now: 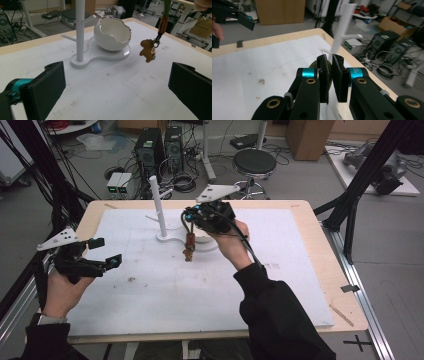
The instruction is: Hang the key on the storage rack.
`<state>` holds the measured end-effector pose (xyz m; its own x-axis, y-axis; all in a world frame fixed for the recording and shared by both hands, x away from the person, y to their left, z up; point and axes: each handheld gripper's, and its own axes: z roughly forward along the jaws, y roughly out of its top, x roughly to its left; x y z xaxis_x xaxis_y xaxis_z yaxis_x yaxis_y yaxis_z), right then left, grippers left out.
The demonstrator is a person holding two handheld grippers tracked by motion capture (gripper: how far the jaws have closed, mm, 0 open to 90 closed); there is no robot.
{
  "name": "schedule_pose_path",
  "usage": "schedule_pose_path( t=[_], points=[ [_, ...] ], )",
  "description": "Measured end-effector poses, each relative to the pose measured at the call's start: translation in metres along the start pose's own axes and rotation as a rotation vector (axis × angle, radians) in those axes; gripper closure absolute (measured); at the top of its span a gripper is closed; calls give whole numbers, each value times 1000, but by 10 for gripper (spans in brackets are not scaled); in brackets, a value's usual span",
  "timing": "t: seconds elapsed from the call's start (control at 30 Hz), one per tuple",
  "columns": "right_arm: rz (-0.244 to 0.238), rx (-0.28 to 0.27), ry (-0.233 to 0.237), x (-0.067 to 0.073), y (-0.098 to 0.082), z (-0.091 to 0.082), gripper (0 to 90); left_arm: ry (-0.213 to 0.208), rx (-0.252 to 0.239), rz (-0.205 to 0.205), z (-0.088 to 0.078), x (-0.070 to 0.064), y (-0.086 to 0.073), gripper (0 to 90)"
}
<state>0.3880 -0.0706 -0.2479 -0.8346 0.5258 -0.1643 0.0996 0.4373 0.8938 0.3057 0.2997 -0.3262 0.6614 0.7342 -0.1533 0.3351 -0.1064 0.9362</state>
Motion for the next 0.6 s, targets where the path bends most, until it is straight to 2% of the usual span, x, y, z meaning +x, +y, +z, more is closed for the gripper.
schedule_pose_path(
  t=[0.03, 0.07, 0.1, 0.27, 0.4, 0.6],
  points=[
    [-11, 17, 22, 4, 8, 14, 848, 0, -2, -2, 0, 0, 0, 17],
    [-17, 21, 34, 5, 11, 21, 848, 0, -4, -1, -1, 0, 0, 17],
    [-17, 21, 34, 5, 11, 21, 848, 0, -4, -1, -1, 0, 0, 17],
    [-13, 28, 78, 11, 26, 51, 848, 6, -12, -2, -6, -1, -2, 17],
    [-25, 27, 83, 12, 36, 67, 848, 14, -6, 1, -7, -1, -5, 17],
    [-8, 35, 89, 11, 41, 82, 848, 18, -5, -2, -10, -4, -10, 17]
  ],
)
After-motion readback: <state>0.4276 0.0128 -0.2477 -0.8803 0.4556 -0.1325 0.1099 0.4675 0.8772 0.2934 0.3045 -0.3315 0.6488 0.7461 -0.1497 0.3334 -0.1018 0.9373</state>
